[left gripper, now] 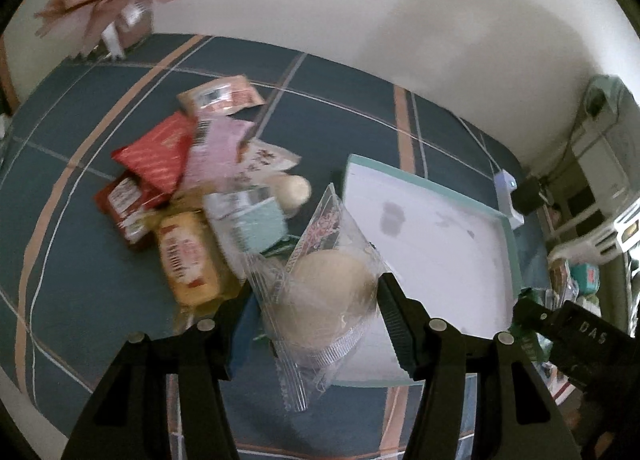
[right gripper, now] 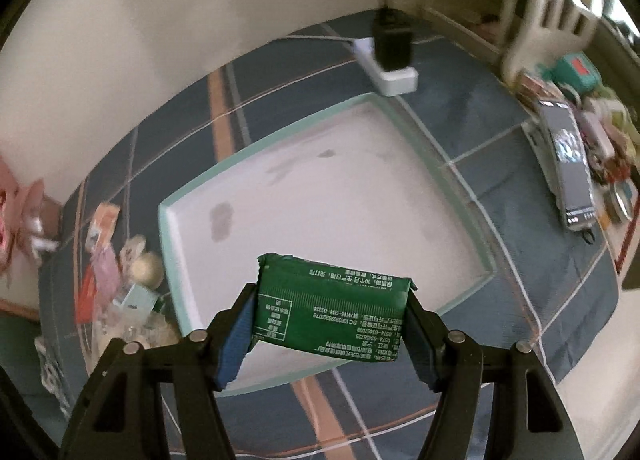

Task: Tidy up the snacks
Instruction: 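Carry the bun and green packet over the white tray with both tools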

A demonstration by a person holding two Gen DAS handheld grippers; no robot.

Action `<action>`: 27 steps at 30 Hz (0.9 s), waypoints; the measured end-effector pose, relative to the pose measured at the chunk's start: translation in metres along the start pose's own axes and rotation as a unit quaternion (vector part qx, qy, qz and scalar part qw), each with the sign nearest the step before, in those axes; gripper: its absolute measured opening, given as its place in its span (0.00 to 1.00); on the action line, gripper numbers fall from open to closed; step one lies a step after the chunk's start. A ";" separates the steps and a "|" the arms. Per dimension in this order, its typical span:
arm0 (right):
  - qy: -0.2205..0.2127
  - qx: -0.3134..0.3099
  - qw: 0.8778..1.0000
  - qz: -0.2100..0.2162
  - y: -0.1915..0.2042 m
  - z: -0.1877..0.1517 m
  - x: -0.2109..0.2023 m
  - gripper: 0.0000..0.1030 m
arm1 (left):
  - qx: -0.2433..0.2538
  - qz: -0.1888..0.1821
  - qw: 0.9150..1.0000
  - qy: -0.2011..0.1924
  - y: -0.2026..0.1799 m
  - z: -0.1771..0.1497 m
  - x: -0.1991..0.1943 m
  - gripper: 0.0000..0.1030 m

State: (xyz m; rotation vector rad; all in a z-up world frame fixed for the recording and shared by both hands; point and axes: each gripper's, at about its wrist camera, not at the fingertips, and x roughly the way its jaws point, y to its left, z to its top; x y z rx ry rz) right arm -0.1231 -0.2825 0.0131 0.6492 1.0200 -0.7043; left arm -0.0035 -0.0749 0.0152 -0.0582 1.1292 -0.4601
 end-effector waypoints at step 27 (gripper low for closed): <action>-0.002 -0.001 0.999 -0.039 -0.013 0.038 0.045 0.68 | 0.078 -0.012 0.996 0.032 -0.077 0.029 0.072 0.58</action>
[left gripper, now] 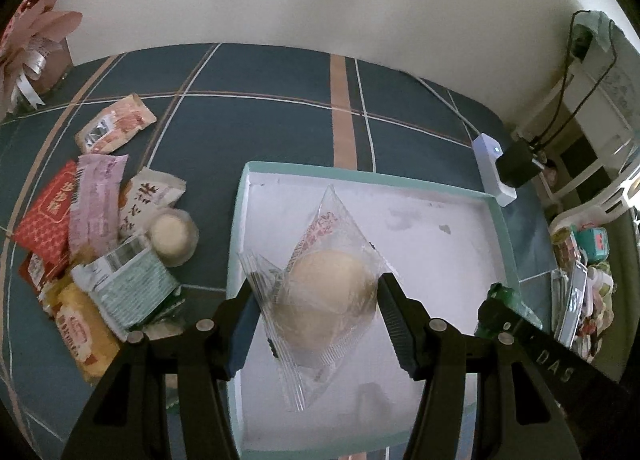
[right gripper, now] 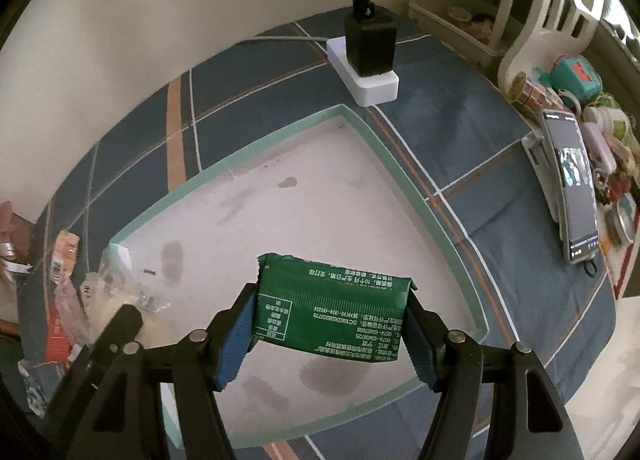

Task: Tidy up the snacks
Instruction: 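Carry the bun and green packet over the white tray with both tools, then open left tool to drop bun while right tool releases green packet in tray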

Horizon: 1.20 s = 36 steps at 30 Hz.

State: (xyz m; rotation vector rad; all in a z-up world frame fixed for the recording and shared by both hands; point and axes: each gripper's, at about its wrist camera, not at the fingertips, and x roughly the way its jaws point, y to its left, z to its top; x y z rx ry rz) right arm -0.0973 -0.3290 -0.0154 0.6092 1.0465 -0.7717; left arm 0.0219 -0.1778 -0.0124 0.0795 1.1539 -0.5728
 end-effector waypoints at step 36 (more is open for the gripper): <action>-0.018 -0.051 0.998 -0.031 0.013 0.020 0.016 1.00 | -0.029 0.062 0.997 -0.025 0.024 0.023 -0.007 0.88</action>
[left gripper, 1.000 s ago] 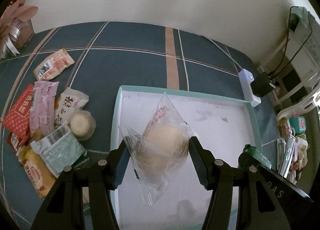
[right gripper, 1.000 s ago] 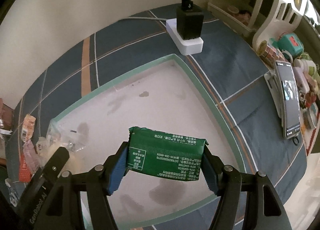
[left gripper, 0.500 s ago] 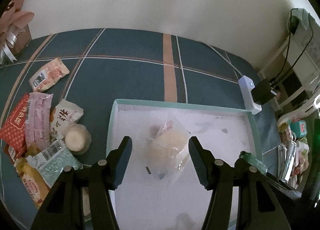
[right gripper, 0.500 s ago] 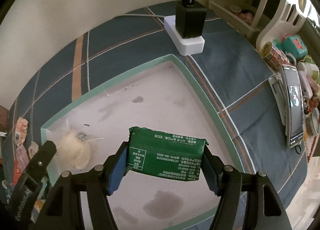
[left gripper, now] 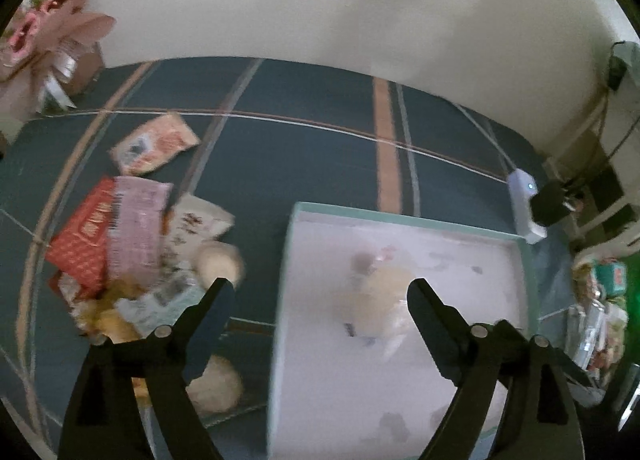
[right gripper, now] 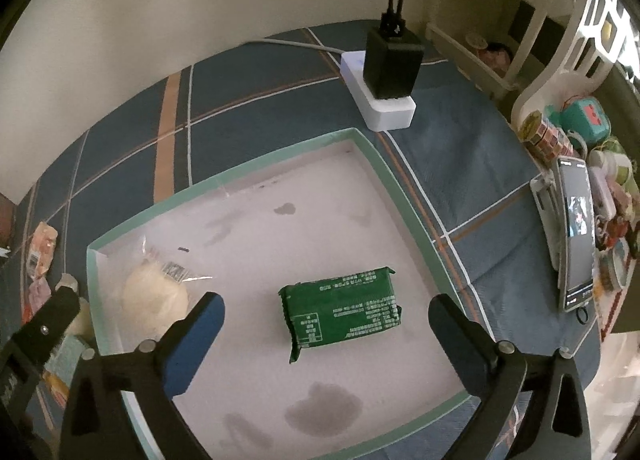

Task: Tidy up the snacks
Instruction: 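Open left tool to drop bun while right tool releases green packet in tray, then move both tools back over the snack pile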

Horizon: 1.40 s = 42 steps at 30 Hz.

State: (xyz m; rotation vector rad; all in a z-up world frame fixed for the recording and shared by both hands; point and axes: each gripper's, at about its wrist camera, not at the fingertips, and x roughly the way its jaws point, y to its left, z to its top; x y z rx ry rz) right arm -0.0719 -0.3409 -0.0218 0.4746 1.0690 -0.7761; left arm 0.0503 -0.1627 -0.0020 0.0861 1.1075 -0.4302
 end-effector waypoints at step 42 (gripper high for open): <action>0.013 -0.122 0.991 0.055 0.116 -0.102 -0.062 1.00 | -0.045 0.059 0.997 -0.020 0.136 -0.037 -0.063 1.00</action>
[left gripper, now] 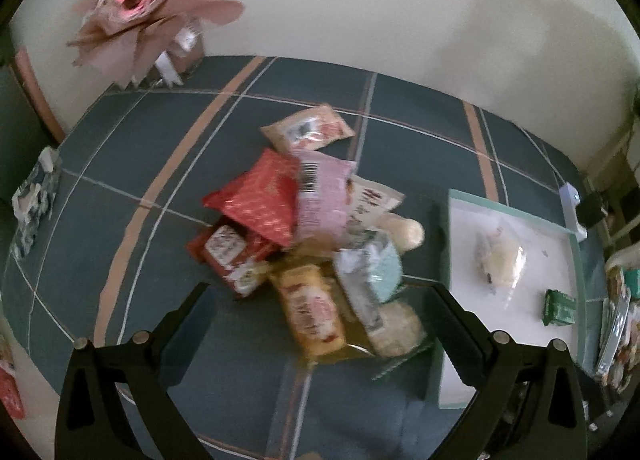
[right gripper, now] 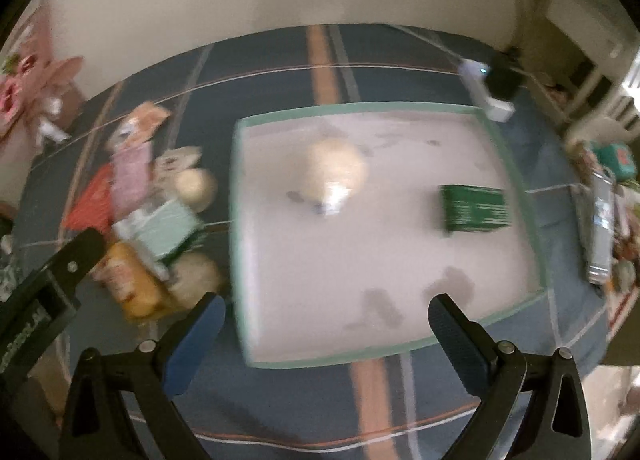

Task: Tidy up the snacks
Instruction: 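Move both tools back over the snack pile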

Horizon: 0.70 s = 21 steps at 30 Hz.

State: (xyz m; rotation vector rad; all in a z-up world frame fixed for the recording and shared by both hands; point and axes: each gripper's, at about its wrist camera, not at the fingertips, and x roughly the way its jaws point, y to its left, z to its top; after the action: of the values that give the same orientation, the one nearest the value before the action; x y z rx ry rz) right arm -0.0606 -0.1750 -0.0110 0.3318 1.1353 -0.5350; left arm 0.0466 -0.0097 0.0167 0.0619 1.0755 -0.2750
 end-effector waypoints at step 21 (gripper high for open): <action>0.051 -0.052 0.997 0.035 0.069 -0.002 0.044 1.00 | -0.114 0.000 0.992 0.056 0.071 0.006 0.035 0.99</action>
State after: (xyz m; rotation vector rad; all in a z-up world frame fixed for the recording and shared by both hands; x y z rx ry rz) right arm -0.0094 -0.1276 -0.0537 0.3102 1.2411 -0.4001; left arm 0.0849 0.0515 -0.0169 -0.1286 1.2133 -0.1494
